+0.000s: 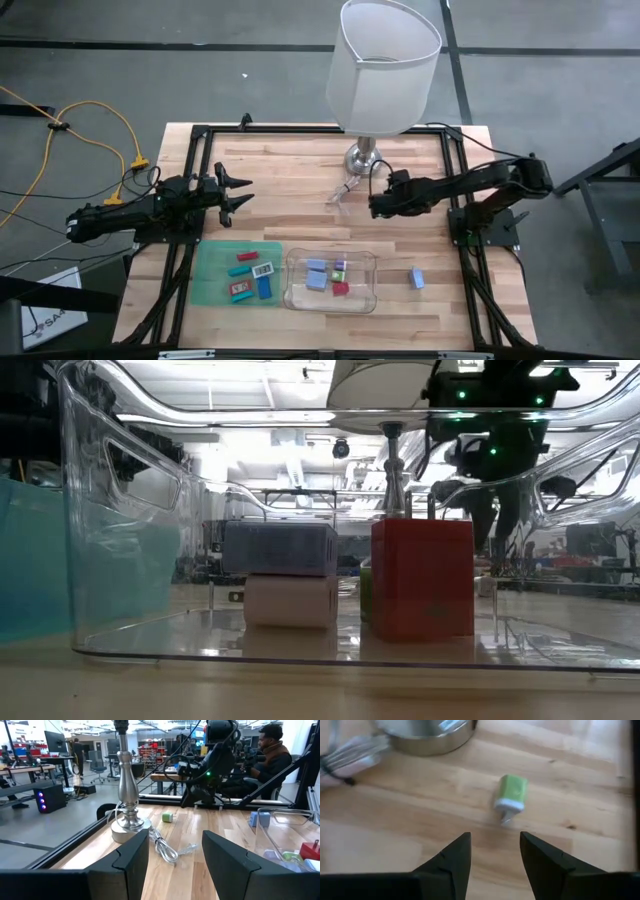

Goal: Pick & Place Office items
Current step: Put the green charger adapter into the transparent bin

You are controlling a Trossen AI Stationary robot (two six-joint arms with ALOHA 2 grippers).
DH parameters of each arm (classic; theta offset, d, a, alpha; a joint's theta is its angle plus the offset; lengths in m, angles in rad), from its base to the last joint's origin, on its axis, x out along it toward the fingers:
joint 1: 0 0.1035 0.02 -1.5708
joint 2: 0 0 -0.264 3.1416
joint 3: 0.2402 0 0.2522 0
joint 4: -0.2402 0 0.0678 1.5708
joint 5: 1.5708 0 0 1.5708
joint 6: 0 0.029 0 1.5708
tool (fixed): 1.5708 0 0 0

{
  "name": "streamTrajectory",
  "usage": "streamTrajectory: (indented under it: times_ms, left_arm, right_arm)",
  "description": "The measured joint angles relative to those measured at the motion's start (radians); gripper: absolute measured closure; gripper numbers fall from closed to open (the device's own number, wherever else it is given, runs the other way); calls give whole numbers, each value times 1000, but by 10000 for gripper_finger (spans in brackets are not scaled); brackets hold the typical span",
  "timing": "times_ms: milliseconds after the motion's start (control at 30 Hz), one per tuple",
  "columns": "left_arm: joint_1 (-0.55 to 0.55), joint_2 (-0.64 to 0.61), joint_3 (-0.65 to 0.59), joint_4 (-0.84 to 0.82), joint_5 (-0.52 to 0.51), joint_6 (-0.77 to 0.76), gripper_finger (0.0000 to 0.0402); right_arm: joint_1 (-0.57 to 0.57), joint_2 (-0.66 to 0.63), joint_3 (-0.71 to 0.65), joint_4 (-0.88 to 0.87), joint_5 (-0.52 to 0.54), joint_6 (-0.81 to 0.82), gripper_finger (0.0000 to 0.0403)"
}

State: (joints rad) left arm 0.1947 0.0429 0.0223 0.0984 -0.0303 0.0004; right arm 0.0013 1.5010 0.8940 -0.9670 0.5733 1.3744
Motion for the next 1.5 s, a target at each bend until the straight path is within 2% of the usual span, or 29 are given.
streamTrajectory:
  times_ms: [167, 400, 567, 1000, 1500]
  left_arm:
    - [0, 0, 0, 0, 0, 0, 224]
    - [0, 0, 0, 0, 0, 0, 224]
    - [0, 0, 0, 0, 0, 0, 224]
    - [0, 0, 0, 0, 0, 0, 224]
    - [0, 0, 0, 0, 0, 0, 224]
  right_arm:
    - [-21, 1, -42, 43, 22, 9, 230]
    - [-31, 0, -120, 123, 76, -6, 180]
    - [-39, 0, -149, 156, 83, 55, 160]
    - [-96, 0, -287, 418, 110, 89, 158]
    - [-174, 1, -372, 652, 134, -19, 158]
